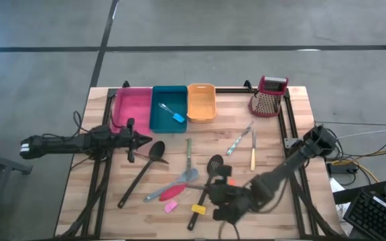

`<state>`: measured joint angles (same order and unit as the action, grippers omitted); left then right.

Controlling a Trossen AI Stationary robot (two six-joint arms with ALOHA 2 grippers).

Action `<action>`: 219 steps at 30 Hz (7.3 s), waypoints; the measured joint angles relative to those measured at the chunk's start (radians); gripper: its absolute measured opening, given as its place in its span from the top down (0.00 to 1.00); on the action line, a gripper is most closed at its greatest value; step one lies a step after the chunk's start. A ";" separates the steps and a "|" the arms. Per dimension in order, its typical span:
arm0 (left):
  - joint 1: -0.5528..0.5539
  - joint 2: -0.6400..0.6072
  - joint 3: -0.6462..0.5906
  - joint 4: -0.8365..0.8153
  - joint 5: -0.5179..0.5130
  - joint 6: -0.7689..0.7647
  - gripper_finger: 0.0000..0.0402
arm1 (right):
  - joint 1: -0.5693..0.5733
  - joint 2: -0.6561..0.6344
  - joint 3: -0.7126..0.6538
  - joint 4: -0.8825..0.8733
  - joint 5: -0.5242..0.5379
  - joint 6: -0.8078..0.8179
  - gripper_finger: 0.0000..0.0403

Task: Pick & Place Kitchen Items
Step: Put the red serving spoon into the pink bin, then put the silver knife into the yellow bin

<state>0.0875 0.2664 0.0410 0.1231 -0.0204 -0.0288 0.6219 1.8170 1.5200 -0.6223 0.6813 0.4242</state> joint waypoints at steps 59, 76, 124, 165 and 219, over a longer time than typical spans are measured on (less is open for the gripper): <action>-0.027 0.878 0.546 0.395 0.299 0.219 0.49 | -0.510 -0.115 -0.439 1.337 -0.498 -0.462 0.88; -0.027 0.887 0.558 0.535 0.298 0.217 0.49 | -0.507 -0.099 -0.441 1.491 -0.548 -0.476 0.88; -0.023 0.550 1.218 -1.279 -0.454 -0.212 0.85 | -0.509 -0.212 -0.445 0.696 -0.265 -0.207 0.48; 0.789 0.792 0.864 -1.655 -0.415 -0.073 0.85 | -0.512 -0.222 -0.479 0.600 -0.180 -0.162 0.52; 0.786 1.073 0.918 -1.623 -0.271 -0.032 0.44 | -0.514 -0.221 -0.507 0.605 -0.155 -0.162 0.54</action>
<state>0.8737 1.3393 0.9591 -1.4996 -0.2915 -0.0608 0.1078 1.5960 1.0134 -0.0173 0.5266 0.2626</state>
